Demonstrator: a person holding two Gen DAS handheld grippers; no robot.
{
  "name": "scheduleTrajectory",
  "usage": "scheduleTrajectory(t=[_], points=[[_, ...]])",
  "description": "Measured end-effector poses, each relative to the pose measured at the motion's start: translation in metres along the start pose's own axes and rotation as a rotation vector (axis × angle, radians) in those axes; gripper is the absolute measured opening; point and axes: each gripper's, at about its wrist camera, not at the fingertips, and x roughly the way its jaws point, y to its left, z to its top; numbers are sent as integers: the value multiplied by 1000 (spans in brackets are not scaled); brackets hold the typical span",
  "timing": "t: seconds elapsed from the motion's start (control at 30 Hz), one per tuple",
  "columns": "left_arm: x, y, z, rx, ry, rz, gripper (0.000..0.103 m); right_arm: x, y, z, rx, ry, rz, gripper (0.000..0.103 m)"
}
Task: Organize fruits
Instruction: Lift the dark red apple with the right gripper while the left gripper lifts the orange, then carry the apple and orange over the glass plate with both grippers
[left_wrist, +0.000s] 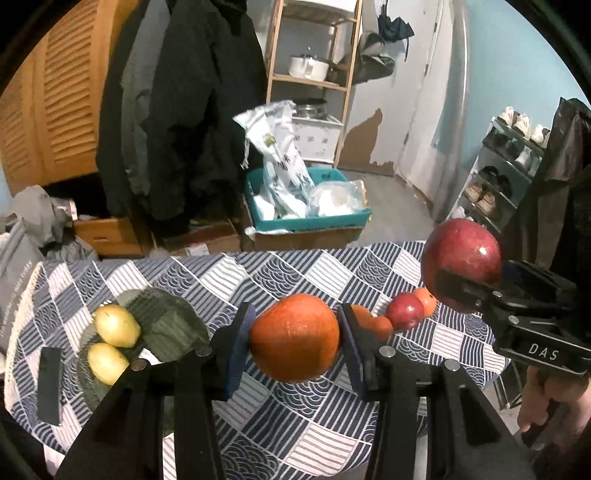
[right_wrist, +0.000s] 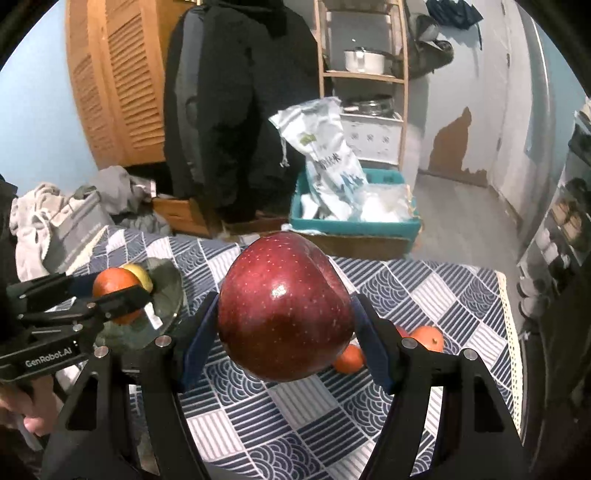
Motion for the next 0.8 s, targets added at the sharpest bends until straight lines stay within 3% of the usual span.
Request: scheduleTrajectory(t=[0.8], points=[[-35,67,-3,-112,-58,36,47,3,67,31,-75,-31,104,71]])
